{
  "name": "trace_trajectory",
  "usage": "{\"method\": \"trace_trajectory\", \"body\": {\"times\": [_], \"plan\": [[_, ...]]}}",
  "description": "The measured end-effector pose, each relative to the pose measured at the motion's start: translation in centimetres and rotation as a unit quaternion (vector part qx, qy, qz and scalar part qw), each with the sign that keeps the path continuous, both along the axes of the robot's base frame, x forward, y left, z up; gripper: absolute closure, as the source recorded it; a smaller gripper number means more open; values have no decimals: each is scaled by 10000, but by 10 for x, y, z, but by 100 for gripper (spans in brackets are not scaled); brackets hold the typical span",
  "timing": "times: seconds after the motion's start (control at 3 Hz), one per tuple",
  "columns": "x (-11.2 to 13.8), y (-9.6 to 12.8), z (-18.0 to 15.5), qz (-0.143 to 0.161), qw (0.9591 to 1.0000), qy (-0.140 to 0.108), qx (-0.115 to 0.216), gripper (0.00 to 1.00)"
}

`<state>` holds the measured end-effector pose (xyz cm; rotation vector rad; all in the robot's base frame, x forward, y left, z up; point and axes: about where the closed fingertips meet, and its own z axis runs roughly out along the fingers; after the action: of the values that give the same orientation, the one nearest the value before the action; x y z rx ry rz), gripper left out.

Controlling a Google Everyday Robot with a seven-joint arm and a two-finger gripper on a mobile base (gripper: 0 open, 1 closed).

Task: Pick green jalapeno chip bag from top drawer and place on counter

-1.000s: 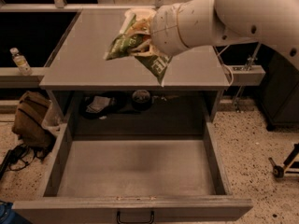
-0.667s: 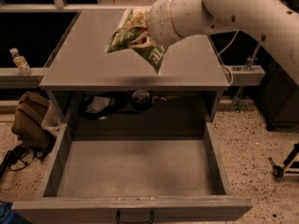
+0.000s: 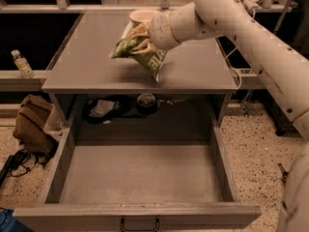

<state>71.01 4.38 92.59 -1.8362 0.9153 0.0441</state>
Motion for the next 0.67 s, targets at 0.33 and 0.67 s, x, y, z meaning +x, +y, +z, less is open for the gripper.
{"method": "trace_trajectory", "body": {"times": [0.33,0.67], "plan": [[12,7,-35,139,9985,455,288,100],[14,8,-43,151,9980,523,314,100]]}}
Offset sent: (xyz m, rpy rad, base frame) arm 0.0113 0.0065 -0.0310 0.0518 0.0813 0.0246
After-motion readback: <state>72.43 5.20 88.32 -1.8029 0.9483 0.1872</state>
